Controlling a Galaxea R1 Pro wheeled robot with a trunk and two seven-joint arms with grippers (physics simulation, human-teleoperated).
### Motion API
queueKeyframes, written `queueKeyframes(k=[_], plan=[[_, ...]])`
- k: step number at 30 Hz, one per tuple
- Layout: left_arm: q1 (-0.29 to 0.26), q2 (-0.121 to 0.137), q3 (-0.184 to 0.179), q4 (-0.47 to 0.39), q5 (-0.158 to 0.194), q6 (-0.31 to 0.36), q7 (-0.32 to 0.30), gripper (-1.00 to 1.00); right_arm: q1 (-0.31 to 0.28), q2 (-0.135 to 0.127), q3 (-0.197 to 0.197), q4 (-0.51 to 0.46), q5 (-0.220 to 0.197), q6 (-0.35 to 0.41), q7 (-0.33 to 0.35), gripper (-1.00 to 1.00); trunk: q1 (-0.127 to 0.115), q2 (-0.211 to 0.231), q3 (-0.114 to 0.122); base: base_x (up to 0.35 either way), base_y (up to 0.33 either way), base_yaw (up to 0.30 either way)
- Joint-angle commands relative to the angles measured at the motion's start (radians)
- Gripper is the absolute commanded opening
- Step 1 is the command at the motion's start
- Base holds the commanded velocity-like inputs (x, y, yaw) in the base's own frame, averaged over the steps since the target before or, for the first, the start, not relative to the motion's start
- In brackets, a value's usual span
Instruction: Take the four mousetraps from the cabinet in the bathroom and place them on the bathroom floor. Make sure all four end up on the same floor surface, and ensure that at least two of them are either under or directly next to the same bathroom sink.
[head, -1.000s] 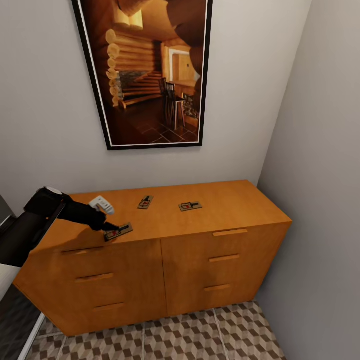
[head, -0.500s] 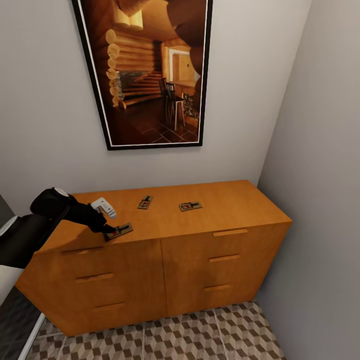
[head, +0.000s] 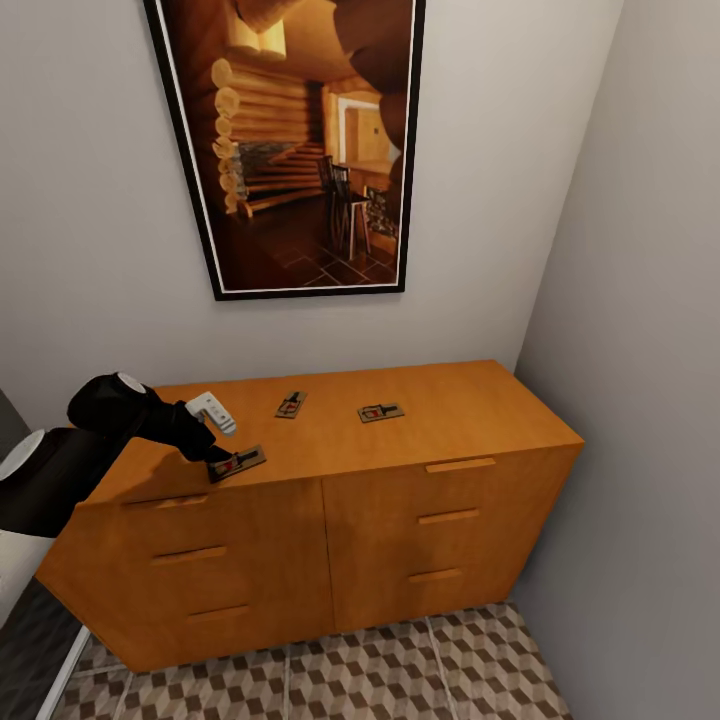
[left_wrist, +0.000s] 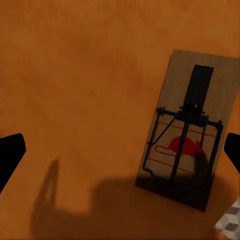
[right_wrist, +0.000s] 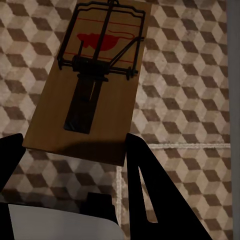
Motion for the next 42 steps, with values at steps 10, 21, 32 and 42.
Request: queueKeyframes(k=[10,21,32,42], plan=[[-0.001,-0.006,-0.011,-0.017,-0.012,0.007,-0.011,1.0,-0.001,0.0,0.005,0.001,0.007,-0.001,-0.007,-1.0,0.0,-0.001,-0.001,0.0,0.0,0.0],[-0.001,-0.011,-0.085,-0.02,-0.008,0.008,-0.014,1.0,-0.001,-0.001,0.004,0.001,0.007,-0.001,-0.007,-1.0,0.0,-0.001,-0.001,0.0,0.0,0.0],[-0.001,-0.009,-0.091,-0.008,-0.004,0.008,-0.016,1.0,-0.001,-0.001,0.005,0.001,0.007,-0.001,-0.007,-1.0,0.0,-0.001,-0.001,0.0,0.0,0.0],[-0.001,-0.004,-0.09,0.022,-0.002,0.005,-0.017,1.0,-0.001,0.0,0.006,0.001,0.007,-0.001,-0.007,-1.0,0.0,-0.001,-0.001,0.0,0.0,0.0]])
